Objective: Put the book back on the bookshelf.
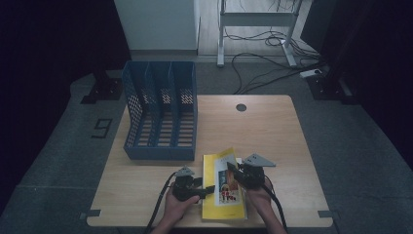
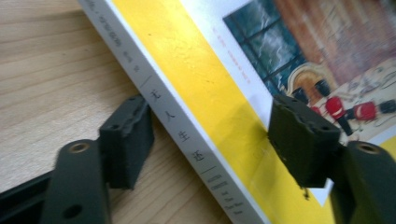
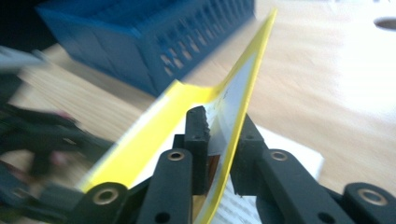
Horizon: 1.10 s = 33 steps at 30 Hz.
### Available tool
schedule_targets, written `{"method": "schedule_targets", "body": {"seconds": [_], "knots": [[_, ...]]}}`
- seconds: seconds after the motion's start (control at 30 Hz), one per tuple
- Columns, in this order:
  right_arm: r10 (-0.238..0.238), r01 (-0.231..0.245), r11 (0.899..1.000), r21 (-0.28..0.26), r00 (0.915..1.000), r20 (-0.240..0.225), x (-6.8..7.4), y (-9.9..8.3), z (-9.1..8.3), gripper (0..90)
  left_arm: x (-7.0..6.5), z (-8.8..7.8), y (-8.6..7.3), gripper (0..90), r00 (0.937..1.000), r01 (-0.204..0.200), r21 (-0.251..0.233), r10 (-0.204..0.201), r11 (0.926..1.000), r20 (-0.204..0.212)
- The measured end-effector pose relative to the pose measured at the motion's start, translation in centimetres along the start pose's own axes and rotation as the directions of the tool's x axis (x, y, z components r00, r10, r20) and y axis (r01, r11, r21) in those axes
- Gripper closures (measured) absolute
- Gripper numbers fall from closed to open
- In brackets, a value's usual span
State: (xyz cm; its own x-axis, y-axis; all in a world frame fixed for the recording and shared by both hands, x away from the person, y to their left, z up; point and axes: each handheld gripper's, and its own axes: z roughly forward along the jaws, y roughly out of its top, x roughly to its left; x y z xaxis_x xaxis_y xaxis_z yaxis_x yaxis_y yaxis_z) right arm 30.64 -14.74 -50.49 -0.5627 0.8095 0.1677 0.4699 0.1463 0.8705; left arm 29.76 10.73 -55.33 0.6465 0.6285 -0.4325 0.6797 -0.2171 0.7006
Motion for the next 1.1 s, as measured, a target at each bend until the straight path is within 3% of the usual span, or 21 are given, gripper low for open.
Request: {"method": "schedule_targets", "body": {"seconds": [0.27,0.33,0.5,0.87,1.1], "knots": [[0.048,-0.051,0.991,0.121,0.9985,0.026,-1.4,-0.9,0.8,69.5,-0.4,0.0,0.0,39.0,0.9986,-0.028,0.008,0.029,0.9996,-0.043],[0.051,-0.053,0.990,0.128,0.9984,0.024,-1.5,-0.9,0.7,68.4,-0.4,0.0,-0.1,39.1,0.9983,-0.032,0.009,0.032,0.9995,-0.048],[0.049,-0.056,0.981,0.184,0.9979,0.042,-1.8,-1.6,0.8,56.8,-0.4,0.0,-0.1,39.2,0.9983,-0.032,0.009,0.032,0.9994,-0.049],[0.050,-0.064,0.972,0.227,0.9967,0.063,-2.1,-2.5,0.3,48.5,-0.4,0.0,-0.1,39.5,0.9982,-0.031,0.008,0.032,0.9995,-0.050],[0.045,-0.061,0.975,0.213,0.9959,0.079,-2.1,-2.9,0.2,45.7,-0.4,0.0,0.0,39.6,0.9984,-0.031,0.008,0.031,0.9995,-0.048]]}}
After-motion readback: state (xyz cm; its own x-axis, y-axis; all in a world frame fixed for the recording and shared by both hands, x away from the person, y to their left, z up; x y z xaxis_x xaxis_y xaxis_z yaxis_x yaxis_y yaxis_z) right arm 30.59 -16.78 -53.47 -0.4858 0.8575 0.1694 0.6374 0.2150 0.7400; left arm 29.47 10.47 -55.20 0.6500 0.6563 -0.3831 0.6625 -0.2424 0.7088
